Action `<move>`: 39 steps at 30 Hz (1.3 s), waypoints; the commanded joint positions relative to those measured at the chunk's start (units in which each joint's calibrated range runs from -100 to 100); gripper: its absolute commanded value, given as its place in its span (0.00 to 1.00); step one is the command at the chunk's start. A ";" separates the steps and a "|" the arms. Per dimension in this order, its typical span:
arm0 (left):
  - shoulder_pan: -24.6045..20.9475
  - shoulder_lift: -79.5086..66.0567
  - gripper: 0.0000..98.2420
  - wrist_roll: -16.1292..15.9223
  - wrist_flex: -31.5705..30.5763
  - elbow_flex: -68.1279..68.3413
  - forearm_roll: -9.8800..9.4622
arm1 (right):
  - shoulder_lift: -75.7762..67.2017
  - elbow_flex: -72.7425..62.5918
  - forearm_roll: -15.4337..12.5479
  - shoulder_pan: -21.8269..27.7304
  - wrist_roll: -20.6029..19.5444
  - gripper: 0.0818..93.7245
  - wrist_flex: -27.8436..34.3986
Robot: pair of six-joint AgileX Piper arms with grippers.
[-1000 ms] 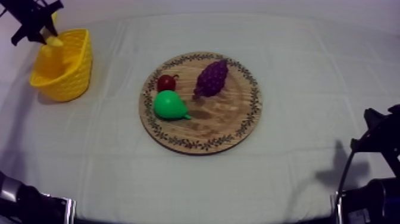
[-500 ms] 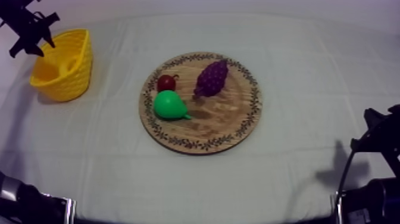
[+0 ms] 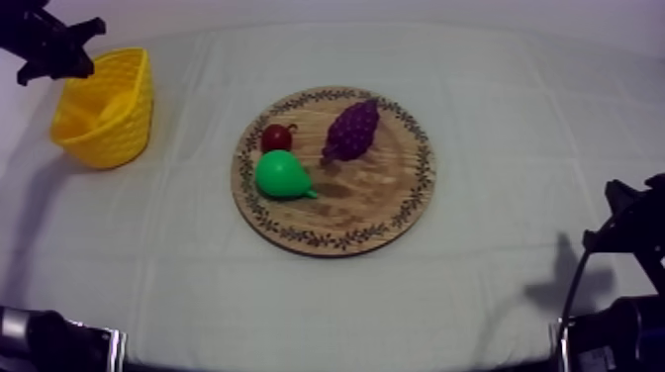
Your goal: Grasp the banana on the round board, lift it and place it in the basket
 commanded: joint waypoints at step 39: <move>4.10 -97.15 0.00 6.26 -33.22 81.36 -8.10 | -0.04 -0.03 -0.02 0.01 0.01 0.01 -0.02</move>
